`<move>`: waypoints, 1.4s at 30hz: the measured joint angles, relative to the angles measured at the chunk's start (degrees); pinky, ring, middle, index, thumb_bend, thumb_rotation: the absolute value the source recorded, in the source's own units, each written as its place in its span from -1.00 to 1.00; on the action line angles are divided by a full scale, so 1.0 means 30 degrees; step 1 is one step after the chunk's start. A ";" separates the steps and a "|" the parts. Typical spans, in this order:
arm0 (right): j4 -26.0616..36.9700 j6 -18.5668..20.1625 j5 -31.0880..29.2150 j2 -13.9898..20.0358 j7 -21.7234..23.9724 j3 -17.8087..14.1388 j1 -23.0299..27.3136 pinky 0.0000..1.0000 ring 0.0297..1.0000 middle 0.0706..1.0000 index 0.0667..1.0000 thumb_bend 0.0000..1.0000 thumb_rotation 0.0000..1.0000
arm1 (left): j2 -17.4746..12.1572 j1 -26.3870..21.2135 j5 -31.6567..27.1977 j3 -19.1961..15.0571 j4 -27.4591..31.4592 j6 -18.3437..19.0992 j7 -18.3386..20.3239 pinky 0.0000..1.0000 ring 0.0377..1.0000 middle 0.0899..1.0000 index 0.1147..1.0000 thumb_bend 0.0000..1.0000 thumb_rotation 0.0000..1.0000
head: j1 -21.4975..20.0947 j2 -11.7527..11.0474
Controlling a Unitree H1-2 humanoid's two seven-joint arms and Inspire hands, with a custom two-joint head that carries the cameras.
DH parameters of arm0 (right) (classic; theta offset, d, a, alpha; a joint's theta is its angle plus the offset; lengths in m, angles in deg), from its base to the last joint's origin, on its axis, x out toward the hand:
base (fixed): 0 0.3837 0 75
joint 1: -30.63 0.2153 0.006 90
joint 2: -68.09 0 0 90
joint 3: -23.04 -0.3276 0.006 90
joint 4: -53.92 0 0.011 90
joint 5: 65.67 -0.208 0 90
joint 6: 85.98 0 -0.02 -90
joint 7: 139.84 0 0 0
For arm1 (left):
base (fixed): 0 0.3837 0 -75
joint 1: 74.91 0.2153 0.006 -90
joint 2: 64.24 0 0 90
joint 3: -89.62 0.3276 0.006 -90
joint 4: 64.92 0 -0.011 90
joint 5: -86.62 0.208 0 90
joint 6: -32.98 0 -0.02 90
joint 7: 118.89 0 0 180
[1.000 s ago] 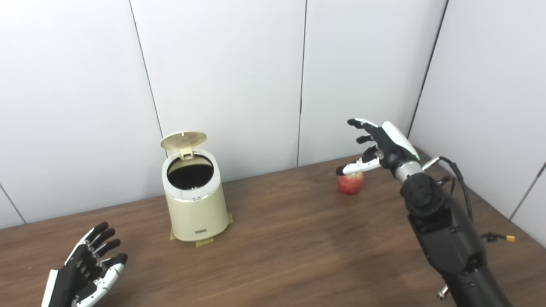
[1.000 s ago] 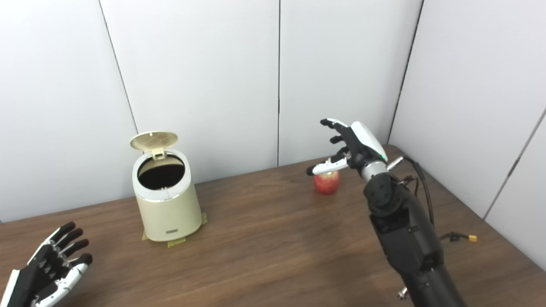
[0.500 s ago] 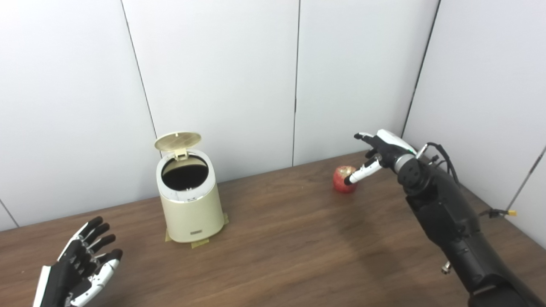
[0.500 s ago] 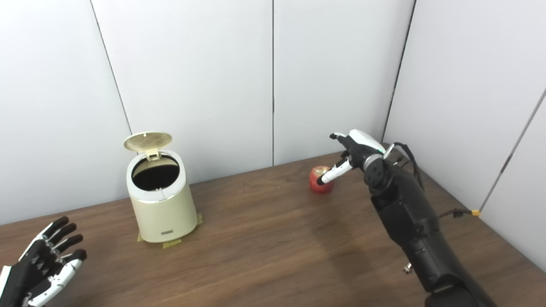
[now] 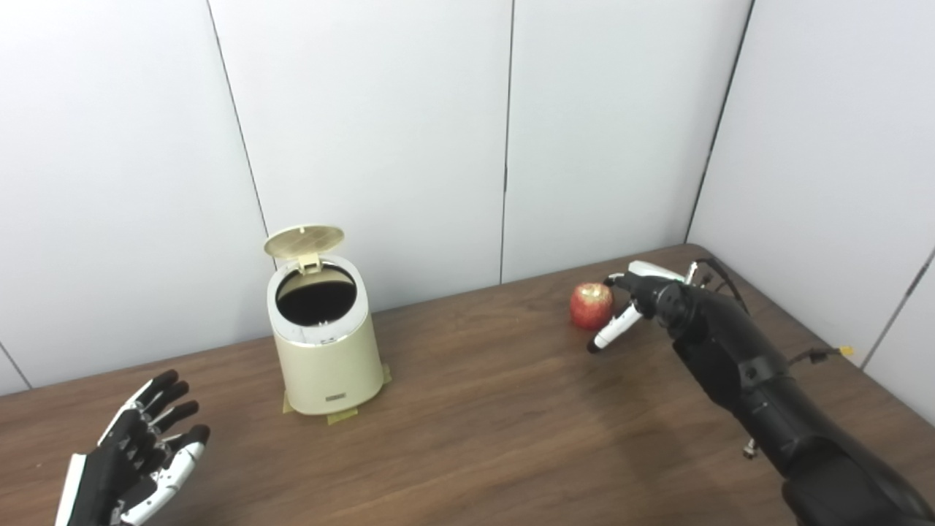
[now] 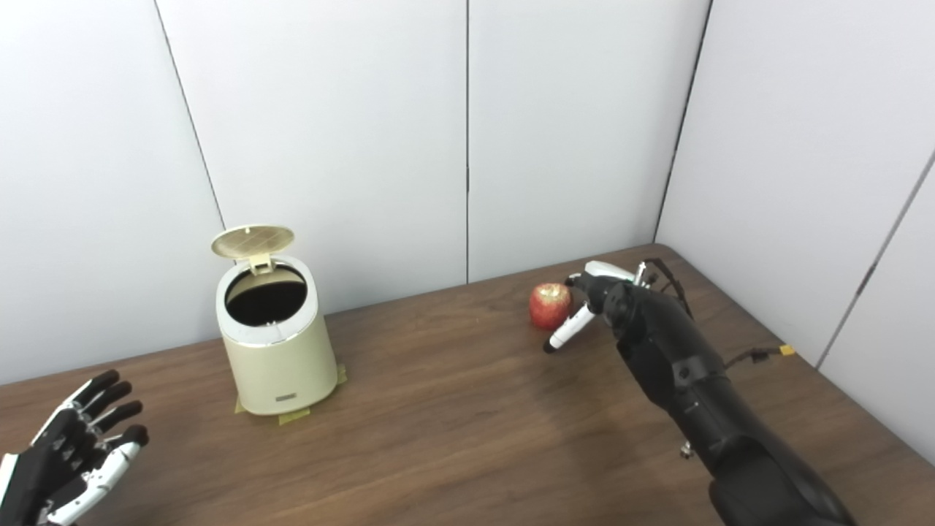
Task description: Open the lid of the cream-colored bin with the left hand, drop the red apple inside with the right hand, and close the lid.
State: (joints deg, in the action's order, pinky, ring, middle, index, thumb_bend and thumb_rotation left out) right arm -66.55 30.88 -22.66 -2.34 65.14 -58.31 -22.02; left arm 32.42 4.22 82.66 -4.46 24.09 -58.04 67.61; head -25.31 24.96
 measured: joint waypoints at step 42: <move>-0.0686 -0.0922 -0.1954 -0.0780 -0.5055 0.1453 -0.0240 0.41 0.58 0.70 0.71 0.79 -0.49 | -0.0062 0.0266 0.0501 0.0151 0.0362 0.0188 0.0163 0.28 0.53 0.64 0.66 -0.07 -1.00 | 0.0586 0.0674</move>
State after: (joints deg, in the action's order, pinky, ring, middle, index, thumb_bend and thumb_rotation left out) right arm -68.60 28.11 -28.52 -4.68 49.98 -53.95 -22.74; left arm 32.23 5.02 84.16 -4.00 25.18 -57.47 68.10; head -23.55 26.98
